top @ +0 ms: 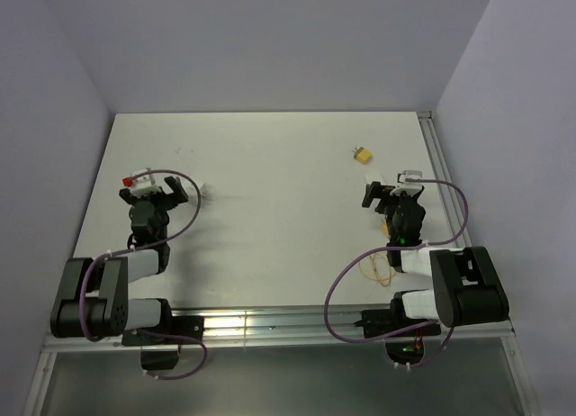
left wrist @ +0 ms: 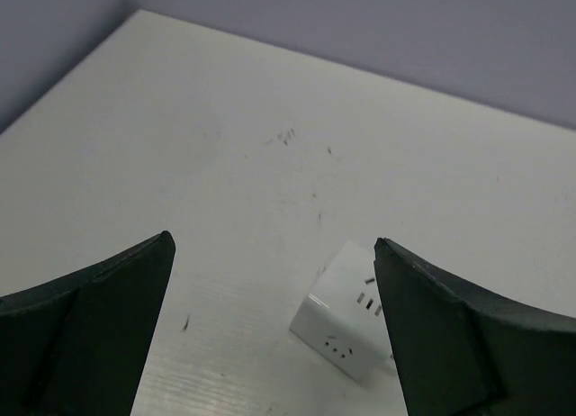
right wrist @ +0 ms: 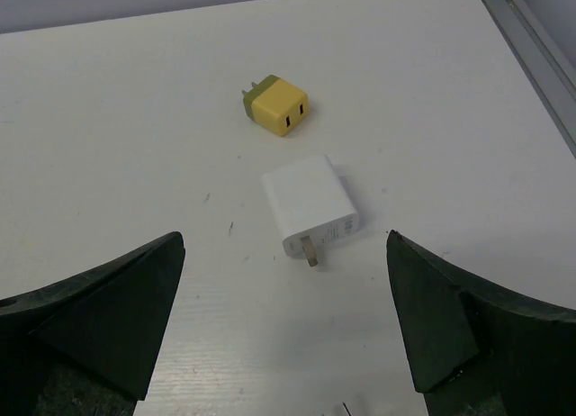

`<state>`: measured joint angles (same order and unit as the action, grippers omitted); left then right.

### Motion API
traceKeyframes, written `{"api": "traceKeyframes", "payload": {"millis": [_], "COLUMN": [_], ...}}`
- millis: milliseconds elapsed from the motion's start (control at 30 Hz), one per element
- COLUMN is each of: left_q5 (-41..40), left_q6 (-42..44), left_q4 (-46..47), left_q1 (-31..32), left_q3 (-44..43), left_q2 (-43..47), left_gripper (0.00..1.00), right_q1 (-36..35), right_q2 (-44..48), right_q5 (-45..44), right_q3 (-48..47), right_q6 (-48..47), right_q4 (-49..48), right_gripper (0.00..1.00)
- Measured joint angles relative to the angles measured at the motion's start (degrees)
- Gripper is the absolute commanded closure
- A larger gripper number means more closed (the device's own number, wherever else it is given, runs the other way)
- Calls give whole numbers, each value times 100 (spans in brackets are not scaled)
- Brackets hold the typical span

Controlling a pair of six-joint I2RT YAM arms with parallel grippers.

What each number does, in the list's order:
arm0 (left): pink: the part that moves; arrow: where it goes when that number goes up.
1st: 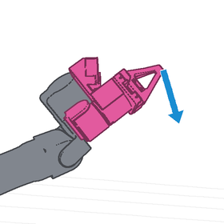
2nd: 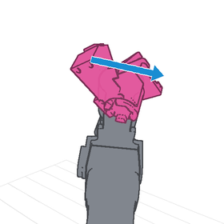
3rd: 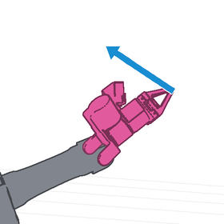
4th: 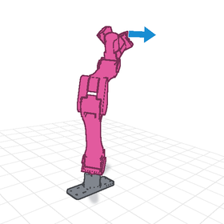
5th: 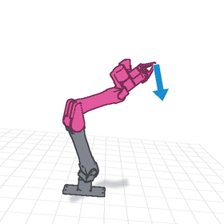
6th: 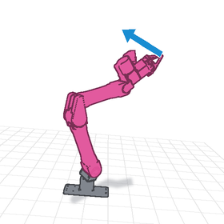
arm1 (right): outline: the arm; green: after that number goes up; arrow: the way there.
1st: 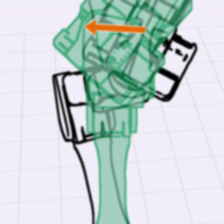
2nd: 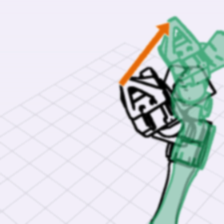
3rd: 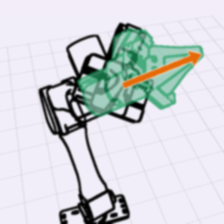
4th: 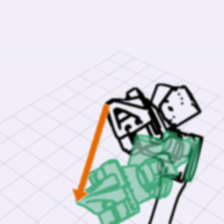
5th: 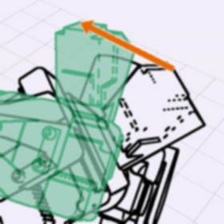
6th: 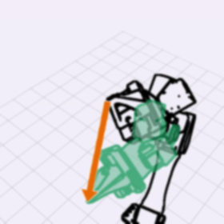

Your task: Insert the plug

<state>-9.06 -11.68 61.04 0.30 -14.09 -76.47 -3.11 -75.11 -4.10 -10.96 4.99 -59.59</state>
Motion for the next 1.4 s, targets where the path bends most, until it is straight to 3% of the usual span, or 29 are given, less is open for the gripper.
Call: {"api": "traceKeyframes", "payload": {"millis": [100, 267, 433, 533, 633, 700, 800, 1033, 1233, 1400], "left_q5": [-544, -1526, -1650, -1637, -1593, -1137, -479, 184, 236, 170], "left_q6": [-190, -1392, -2406, -3110, -4127, -4249, -4181, -4177, -4282, -4570], "left_q4": [-531, -2682, -4166, -5180, -6426, -6937, -7298, -7829, -8362, -8706], "left_q1": [52, 94, 116, 133, 111, -22, -262, -332, -175, 179], "left_q3": [-136, -1488, -2181, -2284, -2645, -2918, -3397, -3956, -4583, -4806], "left_q2": [538, 710, 1049, 1386, 1464, 1370, 1029, 7, -1213, -1512], "left_gripper": [1, 1, 1, 1, 0, 0, 1, 3, 4, 2], "right_q1": [0, 0, -20, -83, -98, -96, -98, -101, -101, -101], "right_q2": [0, 0, 667, 1668, 2299, 2417, 2490, 2238, 2229, 2291], "right_q5": [-2, -9, -273, -649, -1051, -990, -664, -247, -111, -35], "right_q3": [0, 2, 22, -52, -741, -1300, -1591, -1731, -1790, -1790], "right_q6": [0, -2, 2, 374, 1163, 1545, 1853, 2208, 2253, 2264], "right_q4": [0, -7, 280, 927, 2376, 3250, 3871, 5434, 5825, 5877], "right_gripper": [0, 0, 0, 0, 0, 0, 0, 1, 2, 3]}}
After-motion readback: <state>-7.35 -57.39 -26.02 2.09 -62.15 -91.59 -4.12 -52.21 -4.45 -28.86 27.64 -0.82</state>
